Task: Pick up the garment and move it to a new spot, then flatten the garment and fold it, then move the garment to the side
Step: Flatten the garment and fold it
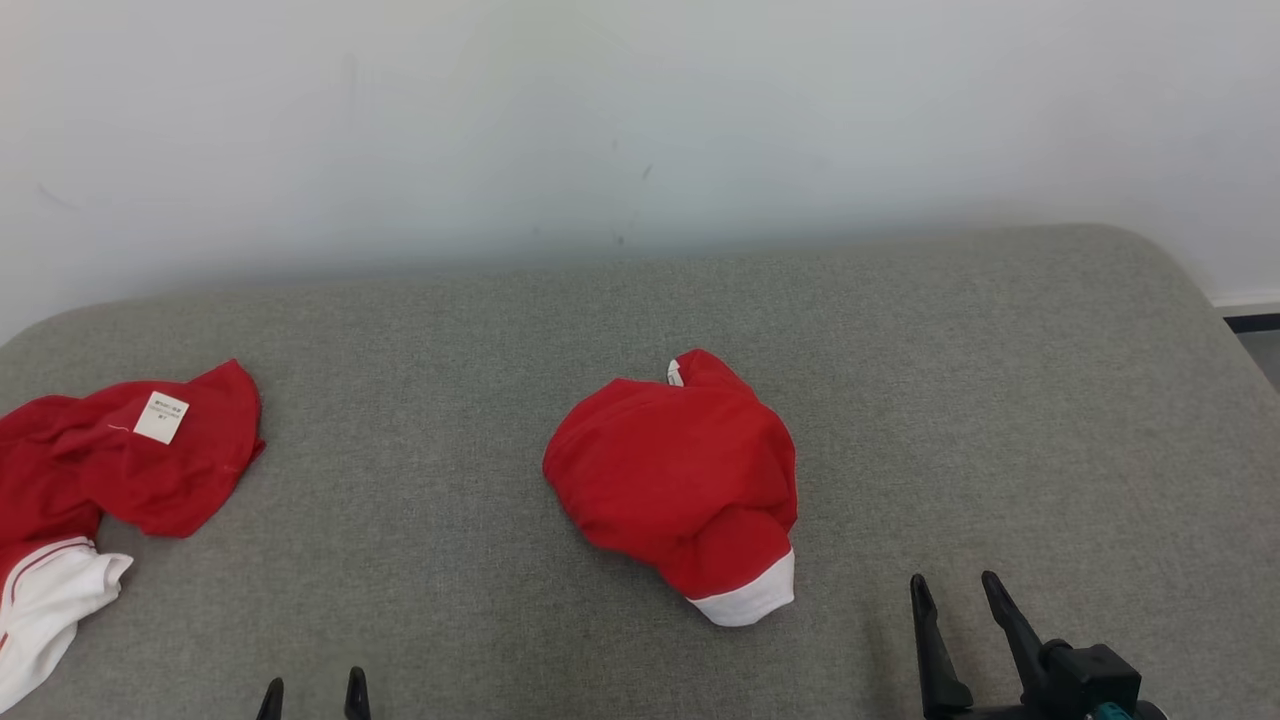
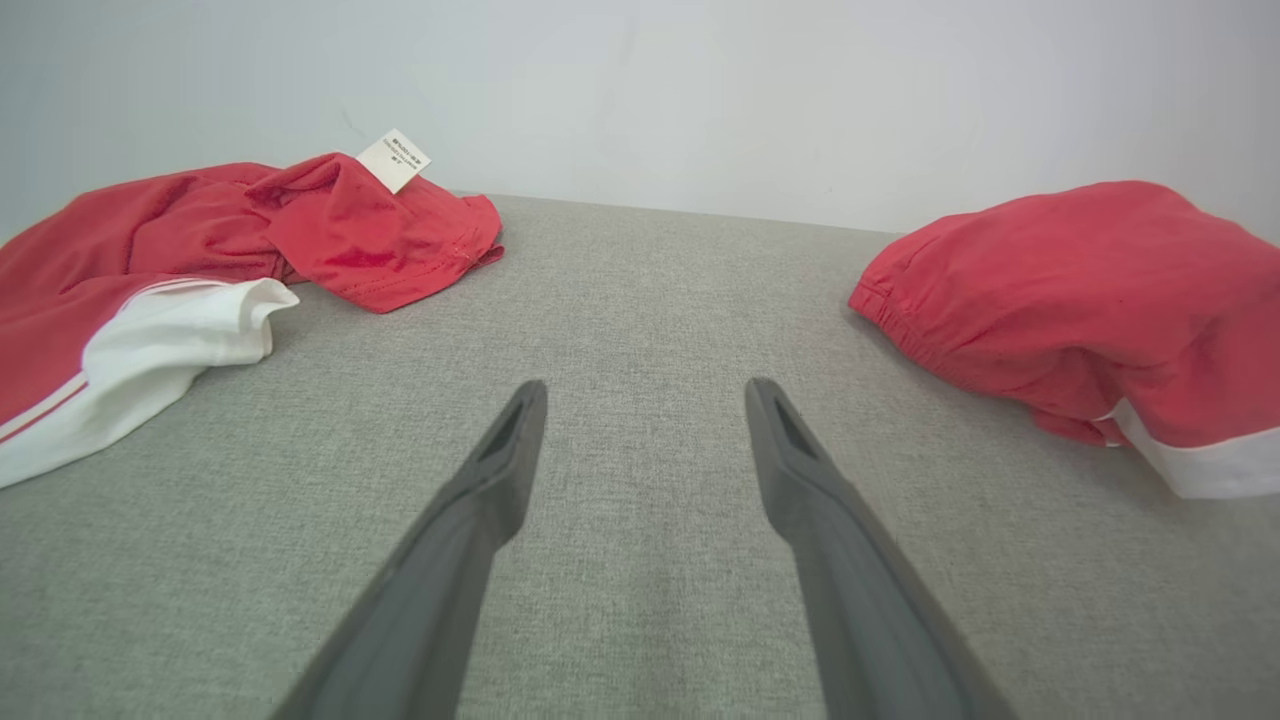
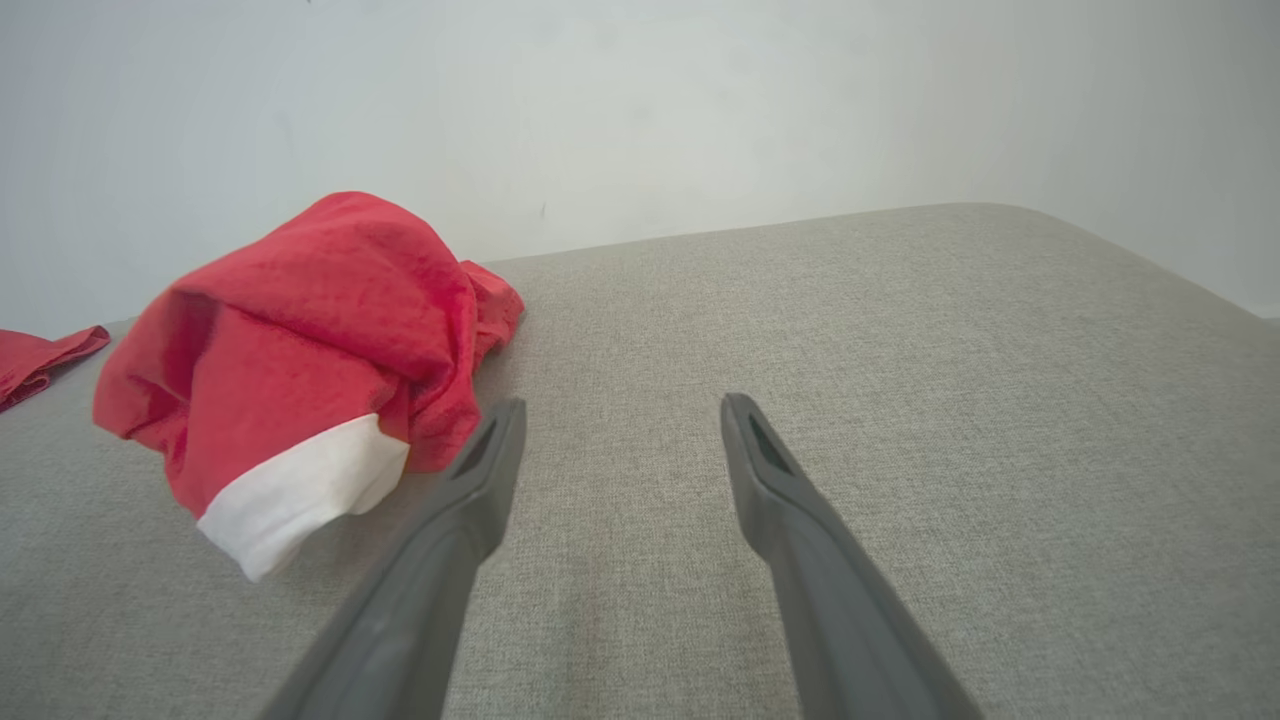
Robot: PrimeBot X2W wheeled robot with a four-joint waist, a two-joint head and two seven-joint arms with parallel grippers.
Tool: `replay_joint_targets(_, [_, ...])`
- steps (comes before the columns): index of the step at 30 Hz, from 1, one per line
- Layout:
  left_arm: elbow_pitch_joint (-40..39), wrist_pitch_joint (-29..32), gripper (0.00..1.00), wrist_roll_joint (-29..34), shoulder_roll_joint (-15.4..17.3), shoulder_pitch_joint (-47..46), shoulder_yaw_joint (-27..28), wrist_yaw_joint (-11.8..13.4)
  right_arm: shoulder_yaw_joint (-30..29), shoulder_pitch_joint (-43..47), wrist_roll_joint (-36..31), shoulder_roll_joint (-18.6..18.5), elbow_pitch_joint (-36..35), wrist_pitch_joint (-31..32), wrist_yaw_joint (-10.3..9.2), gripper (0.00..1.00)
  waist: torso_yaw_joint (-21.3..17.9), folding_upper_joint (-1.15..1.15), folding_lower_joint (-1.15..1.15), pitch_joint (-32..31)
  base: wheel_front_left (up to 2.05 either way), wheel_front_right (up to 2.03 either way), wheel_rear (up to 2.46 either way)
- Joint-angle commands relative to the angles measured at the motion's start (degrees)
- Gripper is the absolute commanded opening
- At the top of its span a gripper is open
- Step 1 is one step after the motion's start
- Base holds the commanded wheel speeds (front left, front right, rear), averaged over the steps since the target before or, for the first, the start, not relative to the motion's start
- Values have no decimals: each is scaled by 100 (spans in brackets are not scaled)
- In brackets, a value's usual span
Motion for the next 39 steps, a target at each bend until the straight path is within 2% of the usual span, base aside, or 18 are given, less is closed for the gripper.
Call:
replay_joint_targets(1, [38,-19,100,-2,-11,-46,-16,-20,12,-27,15,7,9,-7,-12,100,-6,0,0,1,0,0,0])
replay_joint_targets(13, [395,-19,100,34,-10,-271,-82,-81,122,-98,92,6,66,-22,-12,100,-250,0,0,42,0,0,0])
replay_joint_targets(22, [1108,-19,100,-129,-9,-902,-334,-163,206,-167,189,5,107,-39,-12,100,-629,0,0,165,0,0,0])
replay_joint_targets(24, [1583,99,100,-351,-9,-1434,-485,-188,250,-235,236,8,113,-50,-12,100,-875,0,0,275,0,0,0])
replay_joint_targets(33, [2677,761,100,-564,-4,-2520,-554,-59,305,-336,285,8,123,-58,-12,100,-1350,0,0,544,0,0,0])
replay_joint_targets(39, [3275,880,100,-597,9,-3027,-598,46,335,-395,306,8,131,-60,-12,100,-1655,0,0,651,0,0,0])
